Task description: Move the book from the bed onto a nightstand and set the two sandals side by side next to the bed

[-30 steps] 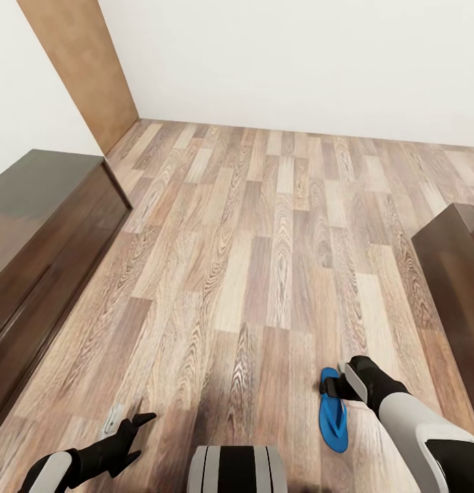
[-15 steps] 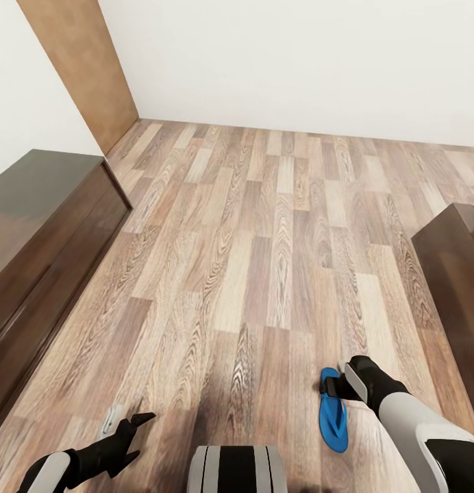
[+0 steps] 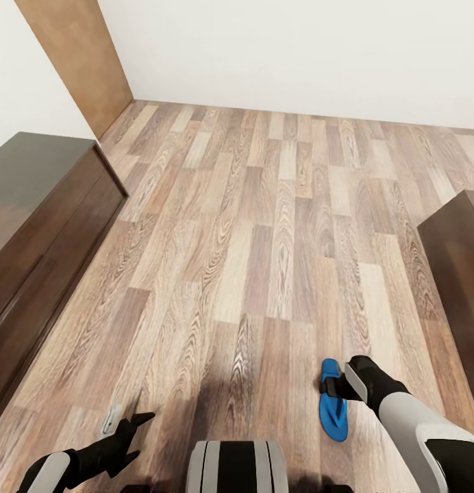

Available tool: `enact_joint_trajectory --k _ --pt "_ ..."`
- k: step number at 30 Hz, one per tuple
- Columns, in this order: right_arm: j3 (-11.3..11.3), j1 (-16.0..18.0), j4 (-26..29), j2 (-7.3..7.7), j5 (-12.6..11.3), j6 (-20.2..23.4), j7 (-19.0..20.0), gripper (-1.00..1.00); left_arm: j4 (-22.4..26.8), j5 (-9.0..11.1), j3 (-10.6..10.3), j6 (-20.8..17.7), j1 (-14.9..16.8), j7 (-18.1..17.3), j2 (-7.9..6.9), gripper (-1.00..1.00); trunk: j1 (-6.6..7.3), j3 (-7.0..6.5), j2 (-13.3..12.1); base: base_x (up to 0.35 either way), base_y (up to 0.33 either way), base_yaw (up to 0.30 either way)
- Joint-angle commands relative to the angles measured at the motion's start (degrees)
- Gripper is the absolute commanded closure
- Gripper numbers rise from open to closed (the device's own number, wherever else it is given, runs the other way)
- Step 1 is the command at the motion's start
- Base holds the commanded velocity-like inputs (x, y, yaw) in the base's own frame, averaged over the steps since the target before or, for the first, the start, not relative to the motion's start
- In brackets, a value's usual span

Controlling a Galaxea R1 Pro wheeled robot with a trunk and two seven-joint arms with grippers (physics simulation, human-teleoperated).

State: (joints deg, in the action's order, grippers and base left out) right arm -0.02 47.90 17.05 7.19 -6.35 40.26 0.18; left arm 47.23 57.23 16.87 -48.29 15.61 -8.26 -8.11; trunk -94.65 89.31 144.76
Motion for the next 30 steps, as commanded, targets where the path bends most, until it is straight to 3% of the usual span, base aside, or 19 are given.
enact_joint_trajectory --k 1,3,25,30 --pt "0.01 0.00 0.09 0.02 -0.33 0.26 -0.01 -1.00 -0.02 -0.32 0.18 -0.31 0.03 -0.35 0.02 -1.00 -0.01 0.26 0.03 0.000 0.000 0.000" --pt "0.02 0.00 0.09 0.02 -0.33 0.26 -0.01 -1.00 -0.02 -0.34 0.18 -0.31 0.03 -0.35 0.02 -1.00 -0.07 0.70 0.05 0.000 0.000 0.000" --pt "0.02 0.00 0.17 0.02 -0.33 0.25 -0.01 -1.00 0.01 -0.36 0.26 -0.33 0.03 -0.35 -0.06 -1.00 -0.07 0.70 0.05 0.000 0.000 0.000" --pt "0.02 0.00 0.17 0.02 -0.33 0.25 -0.01 -1.00 0.04 -0.36 0.26 -0.37 0.03 -0.35 -0.06 -1.00 -0.20 1.81 0.12 0.000 0.000 0.000"
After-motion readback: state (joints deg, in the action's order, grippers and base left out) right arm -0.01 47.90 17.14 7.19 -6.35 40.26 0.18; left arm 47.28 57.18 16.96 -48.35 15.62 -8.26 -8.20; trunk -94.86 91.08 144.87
